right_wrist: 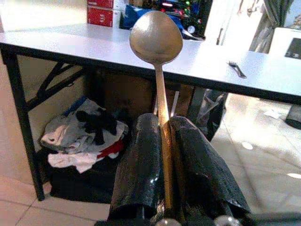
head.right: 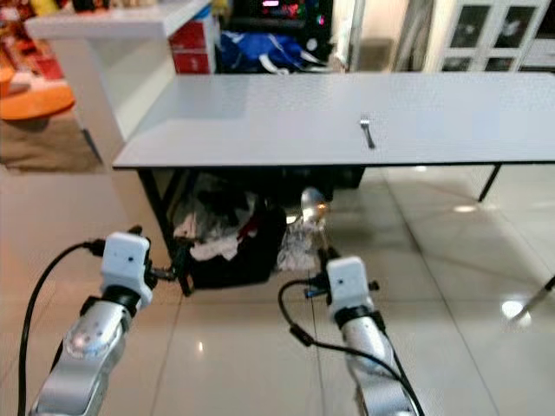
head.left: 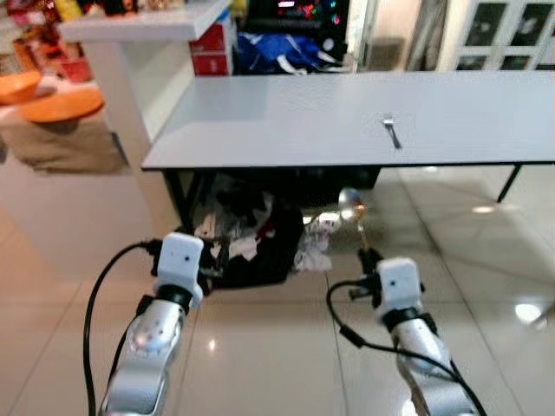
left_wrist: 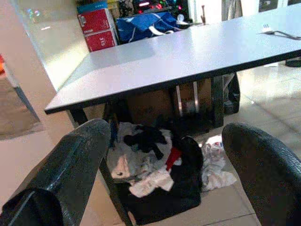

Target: Setting the table

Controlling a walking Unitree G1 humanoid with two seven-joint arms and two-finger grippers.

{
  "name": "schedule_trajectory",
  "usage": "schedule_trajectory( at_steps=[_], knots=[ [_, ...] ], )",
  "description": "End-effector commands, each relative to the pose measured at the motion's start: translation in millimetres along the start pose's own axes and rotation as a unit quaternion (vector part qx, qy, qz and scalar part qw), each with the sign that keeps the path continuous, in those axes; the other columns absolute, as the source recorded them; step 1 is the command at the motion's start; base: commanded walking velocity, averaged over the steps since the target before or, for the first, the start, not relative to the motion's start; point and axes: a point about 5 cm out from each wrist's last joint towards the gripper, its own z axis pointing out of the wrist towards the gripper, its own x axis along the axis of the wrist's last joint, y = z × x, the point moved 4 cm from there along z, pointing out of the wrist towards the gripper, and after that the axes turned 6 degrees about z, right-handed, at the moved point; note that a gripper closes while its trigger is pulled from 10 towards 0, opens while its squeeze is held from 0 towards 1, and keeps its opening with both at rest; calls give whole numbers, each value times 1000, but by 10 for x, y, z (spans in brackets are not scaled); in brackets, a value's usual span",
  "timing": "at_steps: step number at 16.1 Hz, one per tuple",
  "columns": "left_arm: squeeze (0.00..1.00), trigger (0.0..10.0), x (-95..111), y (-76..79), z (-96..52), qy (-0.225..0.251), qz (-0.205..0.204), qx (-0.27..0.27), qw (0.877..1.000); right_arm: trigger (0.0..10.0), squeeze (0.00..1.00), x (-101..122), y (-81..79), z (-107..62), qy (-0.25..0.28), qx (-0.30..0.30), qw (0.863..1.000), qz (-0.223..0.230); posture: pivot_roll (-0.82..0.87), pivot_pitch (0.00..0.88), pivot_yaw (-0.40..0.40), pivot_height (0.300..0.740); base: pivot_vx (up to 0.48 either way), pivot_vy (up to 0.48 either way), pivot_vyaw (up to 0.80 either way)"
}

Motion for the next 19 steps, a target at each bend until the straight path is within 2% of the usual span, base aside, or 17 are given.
schedule_trajectory(
  at_steps=[1, 10, 19],
  knots=[
    [0, 10000, 26, -17, 20, 2, 7, 1, 1000, 0, 0, 89, 14, 11, 18, 1, 1000, -7, -116, 0, 63, 740, 480, 0, 0],
    [0, 10000, 29, -26, 38, 0, 19, -4, 1000, 0, 0, 108, -10, 30, 21, 3, 1000, -6, -111, 0, 65, 740, 480, 0, 0],
    [0, 10000, 19, -55, 54, 0, 24, -6, 1000, 0, 0, 140, -18, 116, 26, 4, 1000, -6, -101, 0, 69, 740, 480, 0, 0]
  ],
)
